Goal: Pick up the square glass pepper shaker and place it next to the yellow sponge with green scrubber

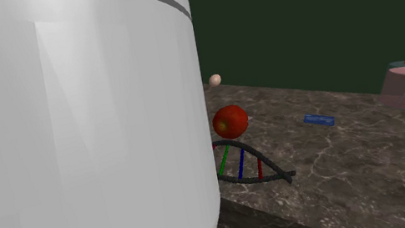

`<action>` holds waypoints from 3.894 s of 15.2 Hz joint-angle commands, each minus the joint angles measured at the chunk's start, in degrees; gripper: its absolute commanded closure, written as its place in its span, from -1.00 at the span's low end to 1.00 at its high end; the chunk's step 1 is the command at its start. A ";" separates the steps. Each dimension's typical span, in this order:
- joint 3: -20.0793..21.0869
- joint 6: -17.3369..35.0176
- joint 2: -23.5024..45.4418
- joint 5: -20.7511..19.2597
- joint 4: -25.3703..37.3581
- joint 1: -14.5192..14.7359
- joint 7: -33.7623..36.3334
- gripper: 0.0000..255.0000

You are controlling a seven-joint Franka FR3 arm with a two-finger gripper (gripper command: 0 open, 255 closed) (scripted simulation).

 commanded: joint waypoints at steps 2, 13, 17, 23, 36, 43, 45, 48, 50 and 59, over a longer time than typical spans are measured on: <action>0.11 -1.86 -1.00 0.23 0.86 0.00 -0.17 1.00; 0.35 -9.34 -3.55 0.93 5.84 -0.05 -0.97 1.00; 0.41 -12.18 -4.14 1.11 8.11 -0.03 -1.22 1.00; 0.48 -16.58 -4.66 1.31 12.00 0.03 -1.56 1.00; 3.11 -19.90 -9.90 1.26 9.62 4.16 5.02 1.00; 6.65 -19.48 -13.43 1.12 5.03 8.97 13.56 1.00; 7.73 -19.56 -13.94 1.04 4.39 10.39 16.09 1.00; 9.41 -19.81 -14.29 0.86 3.97 12.55 19.96 1.00; 10.55 -20.08 -14.24 0.68 4.05 14.02 22.59 1.00; 15.55 -22.23 -11.07 -1.15 7.99 21.21 34.79 1.00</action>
